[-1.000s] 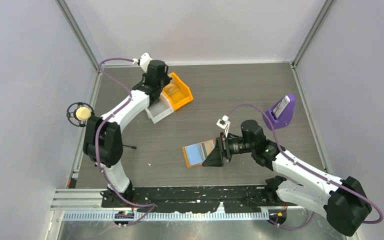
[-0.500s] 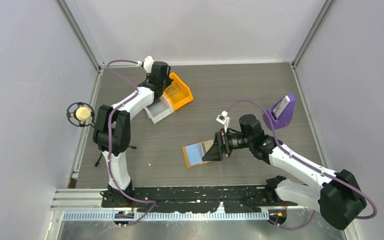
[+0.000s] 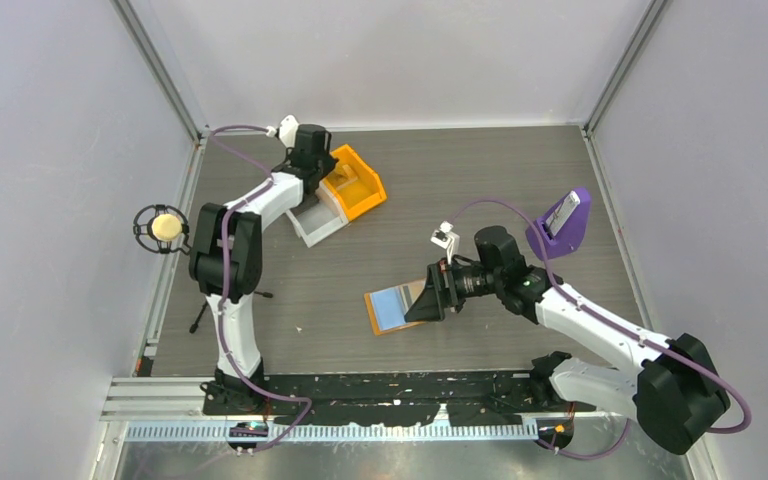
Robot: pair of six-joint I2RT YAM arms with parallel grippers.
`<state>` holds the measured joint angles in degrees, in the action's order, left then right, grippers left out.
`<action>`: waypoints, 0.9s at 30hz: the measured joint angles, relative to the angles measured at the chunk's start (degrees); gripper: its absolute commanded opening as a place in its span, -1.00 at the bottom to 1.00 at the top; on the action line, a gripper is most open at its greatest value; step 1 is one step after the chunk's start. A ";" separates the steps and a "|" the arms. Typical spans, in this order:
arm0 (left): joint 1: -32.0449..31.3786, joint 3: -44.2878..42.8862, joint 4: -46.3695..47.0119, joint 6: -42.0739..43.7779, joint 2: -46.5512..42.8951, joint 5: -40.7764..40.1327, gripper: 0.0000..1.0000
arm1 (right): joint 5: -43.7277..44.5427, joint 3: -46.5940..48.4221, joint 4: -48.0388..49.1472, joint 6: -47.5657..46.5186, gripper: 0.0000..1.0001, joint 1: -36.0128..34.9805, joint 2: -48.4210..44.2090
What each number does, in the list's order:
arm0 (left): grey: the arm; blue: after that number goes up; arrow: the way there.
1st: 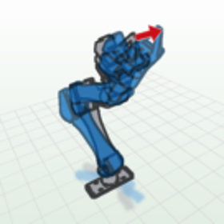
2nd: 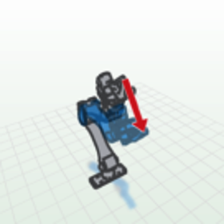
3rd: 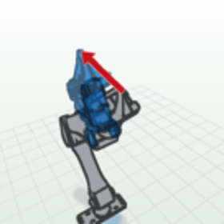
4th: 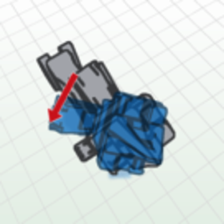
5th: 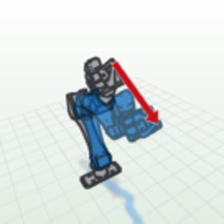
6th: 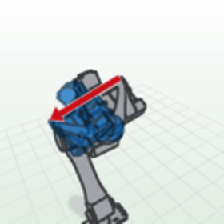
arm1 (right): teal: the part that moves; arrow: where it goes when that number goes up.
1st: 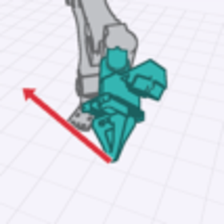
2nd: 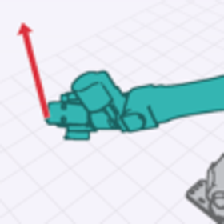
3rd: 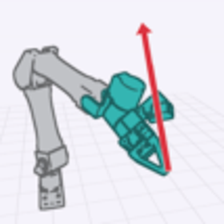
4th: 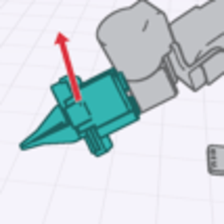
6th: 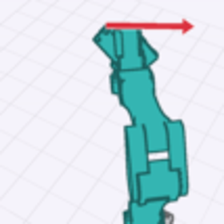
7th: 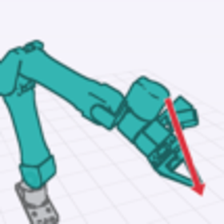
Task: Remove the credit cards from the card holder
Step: Place the credit card in the storage box.
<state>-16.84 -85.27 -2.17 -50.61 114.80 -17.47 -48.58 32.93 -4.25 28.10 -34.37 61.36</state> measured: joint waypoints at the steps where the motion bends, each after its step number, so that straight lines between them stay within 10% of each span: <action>1: 0.04 0.00 0.39 0.02 0.04 0.02 -1.00 | 0.13 0.15 -0.35 -0.22 0.91 0.00 0.17; 27: 0.07 -6.34 -1.86 0.52 5.62 0.50 -0.59 | 3.10 2.84 -5.49 -3.10 0.91 0.33 2.01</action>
<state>-16.78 -91.61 -4.03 -50.09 120.42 -16.97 -45.47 35.77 -9.74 24.99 -34.04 63.37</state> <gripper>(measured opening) 0.184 0.955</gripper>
